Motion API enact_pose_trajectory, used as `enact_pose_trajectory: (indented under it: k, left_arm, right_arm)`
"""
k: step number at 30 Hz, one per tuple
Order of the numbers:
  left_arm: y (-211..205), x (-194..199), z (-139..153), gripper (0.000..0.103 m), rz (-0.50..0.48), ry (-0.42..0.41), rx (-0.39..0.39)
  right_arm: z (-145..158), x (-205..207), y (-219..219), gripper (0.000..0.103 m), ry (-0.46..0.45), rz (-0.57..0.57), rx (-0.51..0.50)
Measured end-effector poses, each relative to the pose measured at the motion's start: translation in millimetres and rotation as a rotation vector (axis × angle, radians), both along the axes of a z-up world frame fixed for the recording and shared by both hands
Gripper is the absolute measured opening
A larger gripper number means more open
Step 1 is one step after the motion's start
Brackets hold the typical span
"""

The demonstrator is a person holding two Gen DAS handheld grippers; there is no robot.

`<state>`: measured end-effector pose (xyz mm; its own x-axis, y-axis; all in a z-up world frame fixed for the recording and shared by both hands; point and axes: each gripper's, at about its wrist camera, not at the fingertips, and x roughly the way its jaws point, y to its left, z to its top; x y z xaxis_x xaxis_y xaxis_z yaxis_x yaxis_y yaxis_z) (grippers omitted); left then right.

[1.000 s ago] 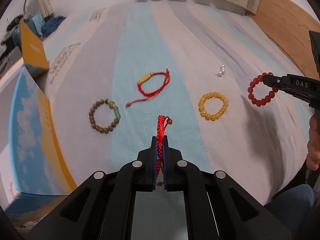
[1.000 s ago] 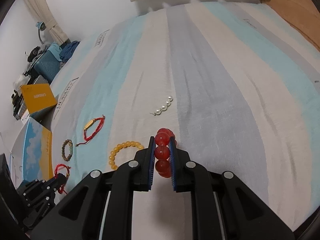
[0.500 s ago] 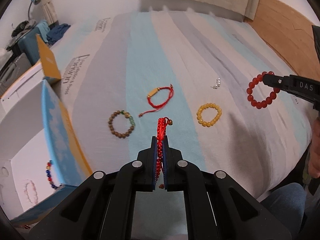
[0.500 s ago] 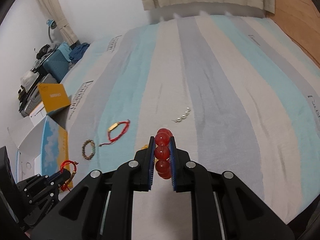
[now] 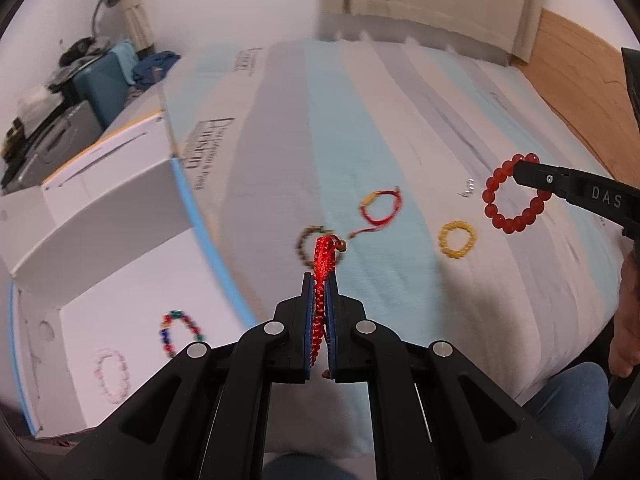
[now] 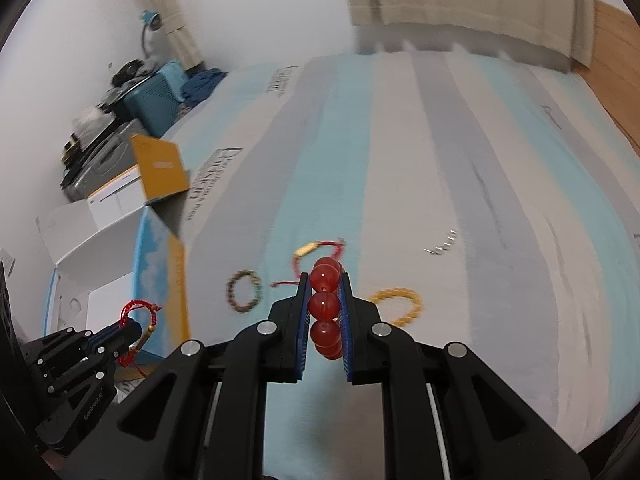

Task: Organize jewelry
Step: 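Carry the red cord and red bead bracelets over the white box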

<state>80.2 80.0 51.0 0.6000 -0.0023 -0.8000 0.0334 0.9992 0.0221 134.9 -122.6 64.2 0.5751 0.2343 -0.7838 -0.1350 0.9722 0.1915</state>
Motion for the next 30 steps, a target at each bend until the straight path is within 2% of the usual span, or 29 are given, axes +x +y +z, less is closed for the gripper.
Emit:
enact_pose_trajectory:
  k: [10, 30]
  left_arm:
    - [72.7, -24.8, 16.8, 0.006, 0.105, -0.018, 0.013]
    - [208.2, -82.9, 7.9, 0.006, 0.311, 0.005, 0.004]
  right_arm:
    - [22.7, -5.3, 82.1, 0.012, -0.033, 0.115, 0.002]
    - [42.6, -36.0, 241.9, 0.012, -0.069, 0.336, -0.021]
